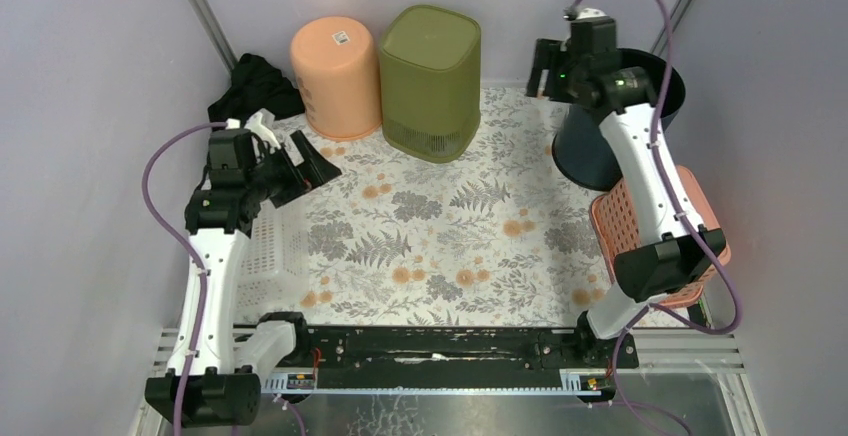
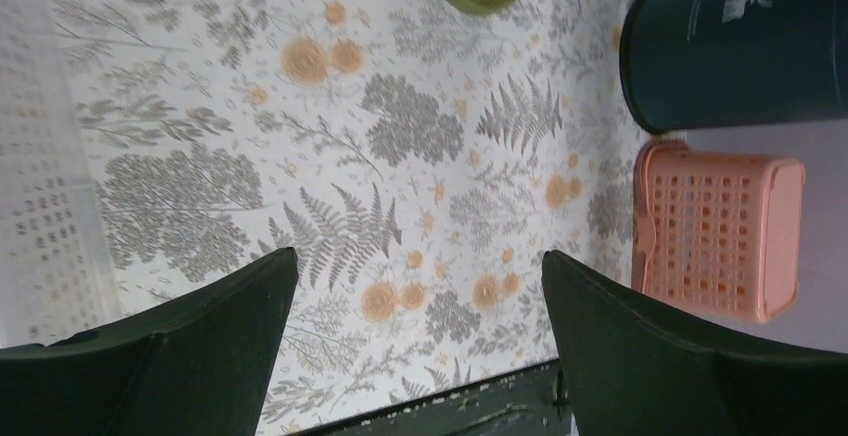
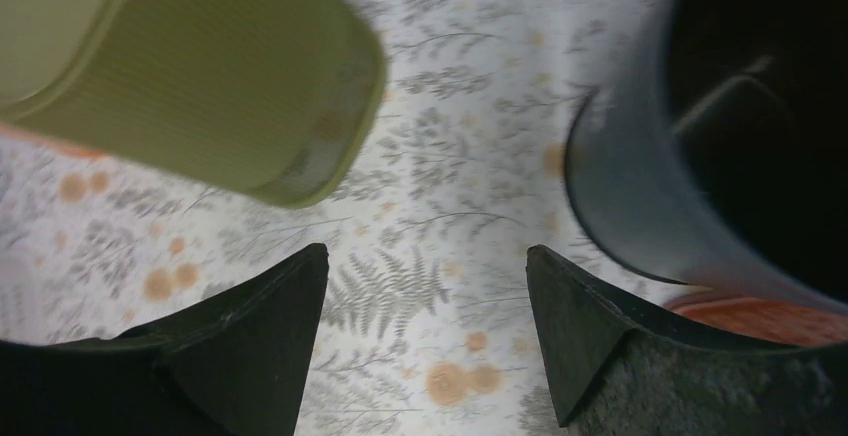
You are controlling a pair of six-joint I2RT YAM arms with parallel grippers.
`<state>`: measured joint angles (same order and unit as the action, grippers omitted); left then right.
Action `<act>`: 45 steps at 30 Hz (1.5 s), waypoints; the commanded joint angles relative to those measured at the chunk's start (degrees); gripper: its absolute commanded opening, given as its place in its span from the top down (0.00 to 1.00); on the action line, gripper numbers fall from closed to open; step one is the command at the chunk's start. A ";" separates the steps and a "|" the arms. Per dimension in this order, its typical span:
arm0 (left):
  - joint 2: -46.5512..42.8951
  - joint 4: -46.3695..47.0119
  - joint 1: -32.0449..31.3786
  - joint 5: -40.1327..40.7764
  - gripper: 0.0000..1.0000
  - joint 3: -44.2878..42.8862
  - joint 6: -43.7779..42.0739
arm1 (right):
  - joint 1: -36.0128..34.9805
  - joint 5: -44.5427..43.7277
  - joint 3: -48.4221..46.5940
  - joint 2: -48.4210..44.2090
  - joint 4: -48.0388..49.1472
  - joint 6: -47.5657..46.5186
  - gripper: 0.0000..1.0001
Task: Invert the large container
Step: Move the container to the center of the board.
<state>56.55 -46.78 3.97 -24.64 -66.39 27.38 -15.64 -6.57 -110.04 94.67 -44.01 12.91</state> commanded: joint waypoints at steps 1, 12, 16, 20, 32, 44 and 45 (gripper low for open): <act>-1.49 3.79 -4.62 0.31 0.00 1.89 0.51 | 6.05 -1.64 -2.96 0.91 -3.64 -2.81 0.20; -1.80 6.51 -25.95 14.04 0.00 6.49 7.08 | 12.61 -1.30 -9.78 6.59 -8.63 -1.71 0.19; -0.86 7.57 -32.41 16.50 0.00 6.82 8.82 | 12.98 -1.41 -15.59 11.66 -12.93 -2.22 0.20; 0.25 7.51 -35.97 18.95 0.00 6.79 9.90 | 13.17 -1.27 -19.08 14.97 -14.88 -2.60 0.20; 2.36 7.76 -39.04 21.46 0.00 6.62 11.72 | 13.18 1.04 -17.88 19.31 -16.66 -2.98 0.25; 1.79 8.47 -39.49 21.43 0.00 7.15 11.74 | 13.20 4.12 -15.61 20.04 -18.27 -2.62 0.33; 1.69 8.77 -39.55 21.32 0.00 7.34 11.81 | 13.18 4.11 -14.72 19.83 -18.06 -2.71 0.34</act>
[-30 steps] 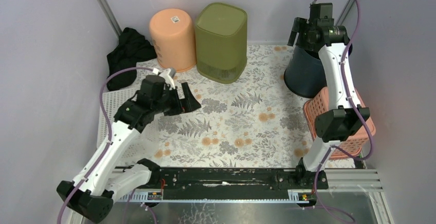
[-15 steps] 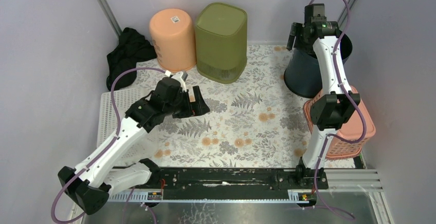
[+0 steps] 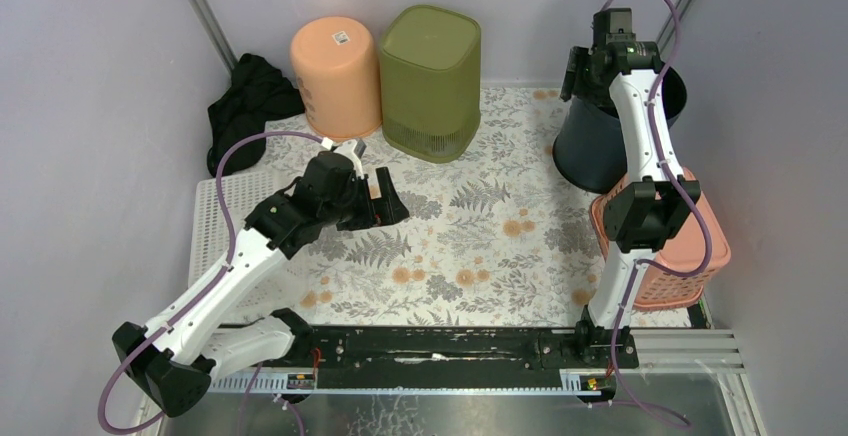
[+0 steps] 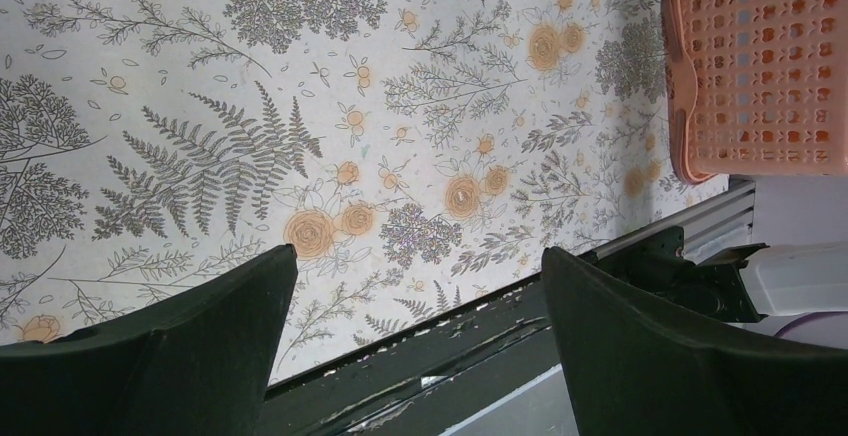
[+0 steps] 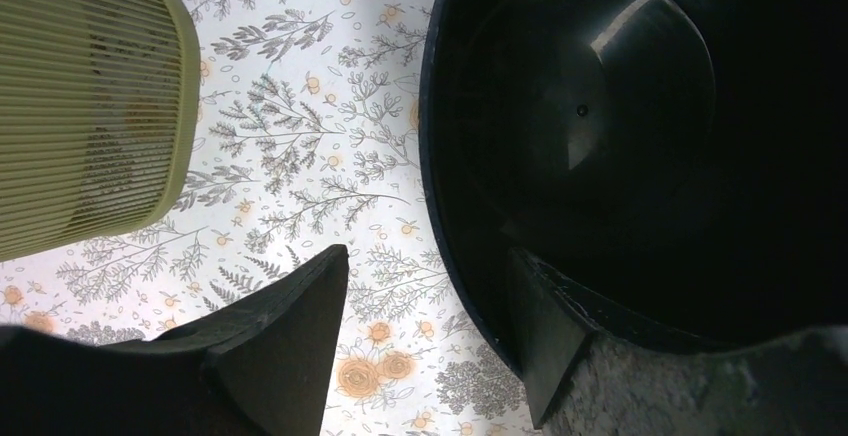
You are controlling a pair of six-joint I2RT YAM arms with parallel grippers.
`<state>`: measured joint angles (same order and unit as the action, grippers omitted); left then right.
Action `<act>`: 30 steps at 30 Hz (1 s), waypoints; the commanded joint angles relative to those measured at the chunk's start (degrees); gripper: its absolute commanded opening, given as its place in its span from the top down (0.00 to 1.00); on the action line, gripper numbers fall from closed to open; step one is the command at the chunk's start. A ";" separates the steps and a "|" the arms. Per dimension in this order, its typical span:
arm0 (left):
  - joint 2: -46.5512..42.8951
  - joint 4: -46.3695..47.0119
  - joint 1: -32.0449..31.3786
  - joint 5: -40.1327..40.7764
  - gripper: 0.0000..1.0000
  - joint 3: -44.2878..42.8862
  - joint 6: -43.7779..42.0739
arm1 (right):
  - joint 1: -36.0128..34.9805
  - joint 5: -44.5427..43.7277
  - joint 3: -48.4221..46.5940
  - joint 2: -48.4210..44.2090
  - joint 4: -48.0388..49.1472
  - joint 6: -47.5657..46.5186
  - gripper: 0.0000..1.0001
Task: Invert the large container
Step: Move the container to the center of the board.
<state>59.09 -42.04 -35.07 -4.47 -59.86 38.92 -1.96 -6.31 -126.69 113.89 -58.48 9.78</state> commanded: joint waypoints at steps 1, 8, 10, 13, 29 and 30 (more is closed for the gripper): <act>-0.87 4.46 -0.47 0.99 0.00 1.18 0.33 | -0.50 3.84 2.97 0.24 -3.08 0.49 0.35; -0.71 5.26 -0.68 0.73 0.00 1.44 0.56 | -0.50 4.83 5.41 0.19 -2.50 0.64 0.45; -0.52 5.22 -0.78 0.72 0.00 1.23 0.55 | -0.46 5.42 5.31 0.28 -2.48 0.89 0.48; -0.38 5.34 -0.73 0.78 0.00 0.92 0.70 | -0.59 6.48 5.23 -0.01 -2.38 1.34 0.54; 0.62 6.67 -1.13 1.07 0.00 0.26 1.10 | -9.41 7.30 9.70 -7.40 -1.13 0.96 0.93; 0.59 6.63 -1.14 1.17 0.00 0.16 1.08 | -10.35 7.09 10.03 -8.10 -1.06 1.10 0.93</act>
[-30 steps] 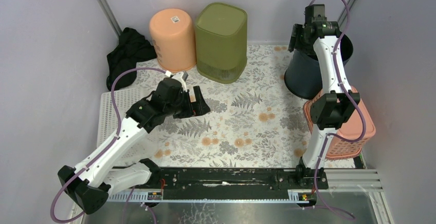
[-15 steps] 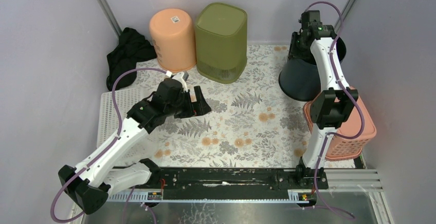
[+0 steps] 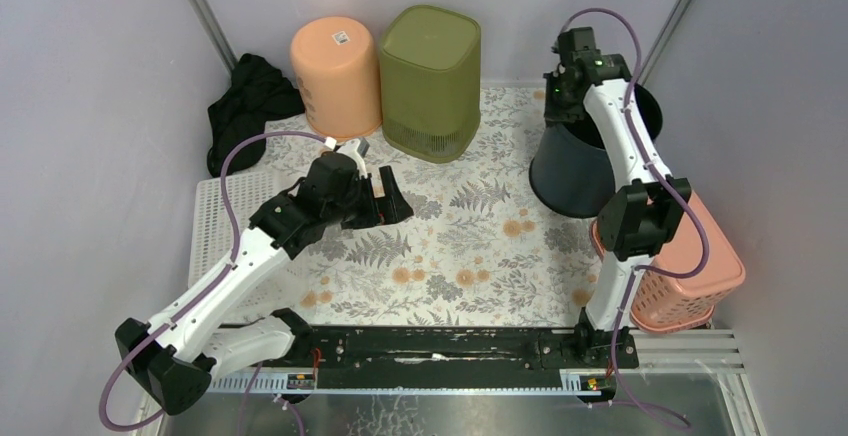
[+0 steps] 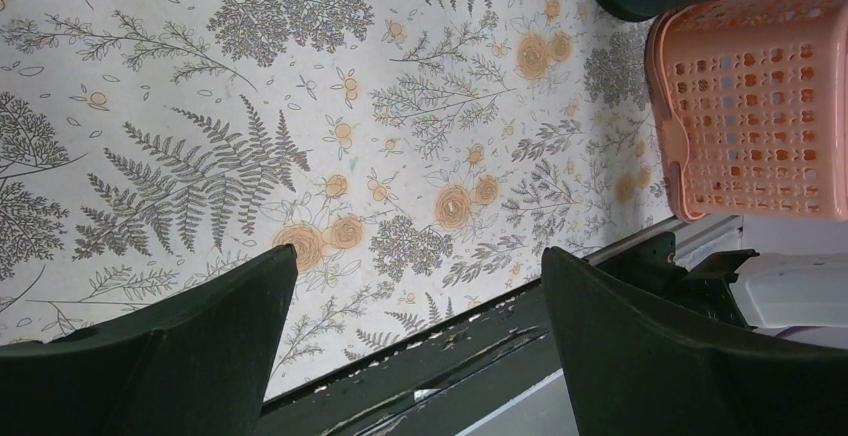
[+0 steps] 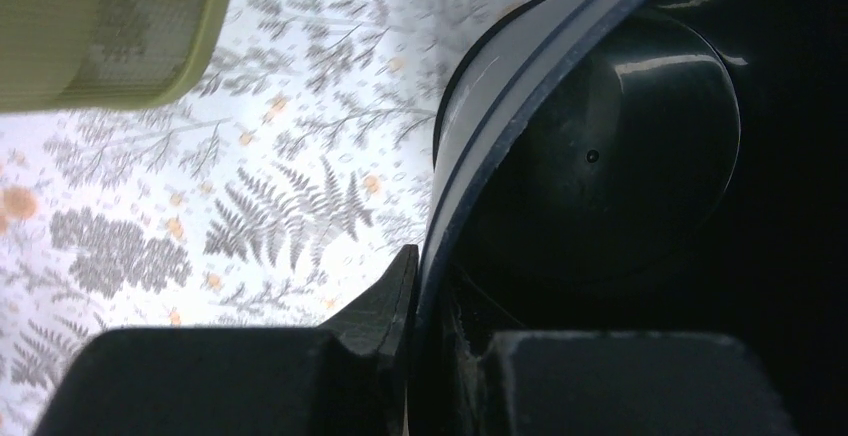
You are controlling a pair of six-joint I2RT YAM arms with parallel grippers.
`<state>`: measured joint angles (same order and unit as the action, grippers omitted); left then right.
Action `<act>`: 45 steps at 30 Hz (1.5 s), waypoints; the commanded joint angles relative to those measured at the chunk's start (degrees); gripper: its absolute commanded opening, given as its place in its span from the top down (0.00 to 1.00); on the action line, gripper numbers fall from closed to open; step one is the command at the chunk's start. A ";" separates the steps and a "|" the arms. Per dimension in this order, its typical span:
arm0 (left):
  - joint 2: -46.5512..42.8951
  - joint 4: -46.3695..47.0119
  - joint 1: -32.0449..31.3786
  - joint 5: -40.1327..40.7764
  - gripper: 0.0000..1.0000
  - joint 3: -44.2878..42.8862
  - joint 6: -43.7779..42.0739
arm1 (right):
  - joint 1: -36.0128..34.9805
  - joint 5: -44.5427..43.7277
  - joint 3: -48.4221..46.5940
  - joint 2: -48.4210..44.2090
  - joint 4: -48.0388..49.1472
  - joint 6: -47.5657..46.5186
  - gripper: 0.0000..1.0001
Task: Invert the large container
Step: Move the container to the center of the board.
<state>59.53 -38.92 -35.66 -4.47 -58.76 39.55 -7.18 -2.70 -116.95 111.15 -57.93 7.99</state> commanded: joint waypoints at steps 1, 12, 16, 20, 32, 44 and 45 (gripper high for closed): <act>0.05 3.50 -0.60 1.32 0.00 -1.04 0.42 | -6.11 3.40 0.91 -6.15 -1.28 3.09 0.94; 0.59 2.45 -0.54 3.03 0.00 -2.71 0.18 | -19.86 2.27 14.01 -17.80 3.07 5.03 0.96; 0.57 1.88 -0.55 3.88 0.00 -3.11 0.09 | -25.64 1.48 18.99 -21.46 4.57 6.40 0.96; 0.36 1.38 -0.62 4.80 0.00 -3.36 -0.09 | -31.28 0.43 24.08 -23.91 6.34 8.36 0.96; -1.66 -1.50 -0.55 7.21 0.00 -4.96 -0.05 | -49.12 -5.52 25.64 -22.38 9.63 11.91 0.93; -3.99 -5.41 -0.60 9.53 0.00 -7.54 -0.17 | -57.78 -11.94 23.30 -21.96 7.29 14.28 0.53; -4.04 -5.81 -0.56 9.44 0.00 -8.18 -0.30 | -57.77 -12.55 23.68 -22.81 7.34 14.71 0.50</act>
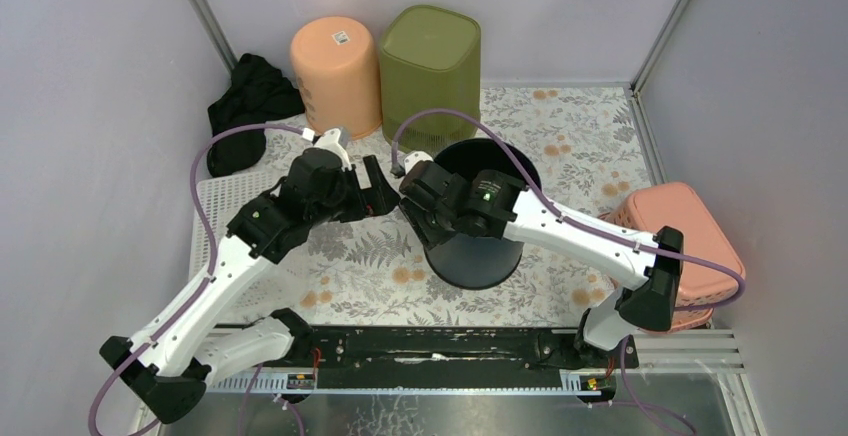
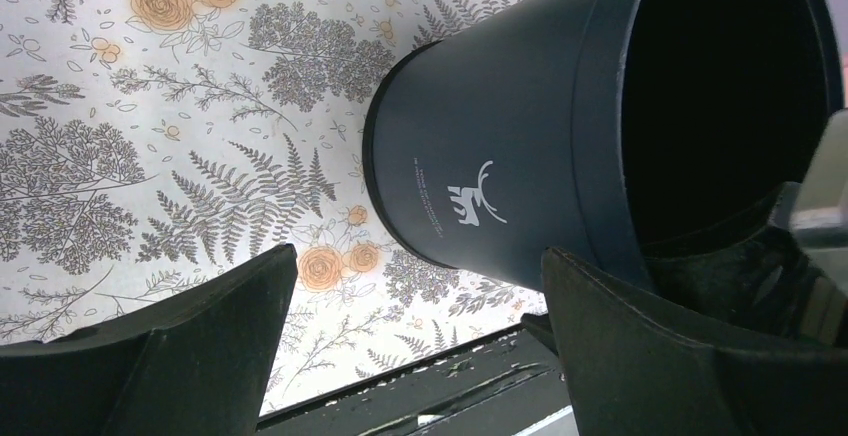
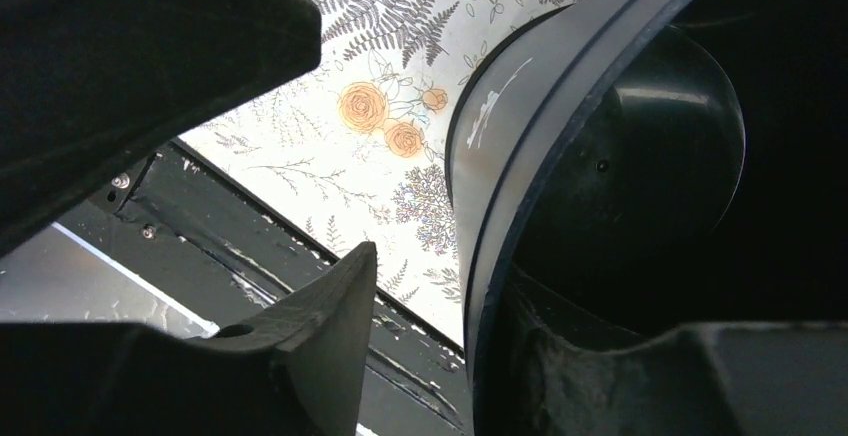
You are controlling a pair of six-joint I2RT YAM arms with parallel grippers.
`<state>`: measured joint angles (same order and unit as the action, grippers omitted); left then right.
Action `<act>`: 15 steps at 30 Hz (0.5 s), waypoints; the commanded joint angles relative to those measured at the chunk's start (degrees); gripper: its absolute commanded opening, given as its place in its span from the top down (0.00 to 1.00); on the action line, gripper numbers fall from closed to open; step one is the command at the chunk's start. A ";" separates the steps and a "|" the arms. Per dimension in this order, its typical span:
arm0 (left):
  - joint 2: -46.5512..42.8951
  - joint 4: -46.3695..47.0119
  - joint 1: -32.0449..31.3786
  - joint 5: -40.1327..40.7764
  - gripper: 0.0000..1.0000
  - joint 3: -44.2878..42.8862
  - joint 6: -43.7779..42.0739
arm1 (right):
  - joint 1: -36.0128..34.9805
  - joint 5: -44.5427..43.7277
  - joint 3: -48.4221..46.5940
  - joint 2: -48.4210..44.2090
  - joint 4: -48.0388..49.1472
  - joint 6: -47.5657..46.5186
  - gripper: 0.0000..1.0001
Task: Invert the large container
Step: Move the container to the center of the board.
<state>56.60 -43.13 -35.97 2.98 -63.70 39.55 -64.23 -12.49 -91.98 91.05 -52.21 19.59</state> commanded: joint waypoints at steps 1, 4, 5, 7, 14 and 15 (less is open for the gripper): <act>-1.11 -2.00 -0.25 1.80 0.00 -3.92 -0.53 | -0.74 -3.03 -1.04 -3.61 1.74 3.44 0.48; -0.93 -3.30 -0.22 1.58 0.00 -5.97 -1.00 | -0.73 -3.95 -1.53 -6.32 1.43 4.54 0.43; -0.88 -3.56 -0.24 1.37 0.00 -6.61 -1.05 | -0.75 -4.00 -1.86 -7.07 1.30 4.76 0.42; -0.72 -3.83 -0.25 0.65 0.00 -7.77 -1.05 | -0.80 -4.68 -2.31 -8.46 0.52 5.36 0.41; 0.98 -3.72 -0.32 -3.88 0.00 -11.92 -0.79 | -0.72 -13.02 -7.09 -13.25 -4.19 7.29 0.31; 1.42 -3.72 -0.45 -4.48 0.00 -12.72 -0.79 | -0.67 -15.05 -7.84 -13.60 -5.40 7.87 0.29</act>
<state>56.84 -46.94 -35.97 1.52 -72.90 39.33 -64.73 -18.65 -96.01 80.47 -53.78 24.75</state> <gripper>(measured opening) 0.998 0.684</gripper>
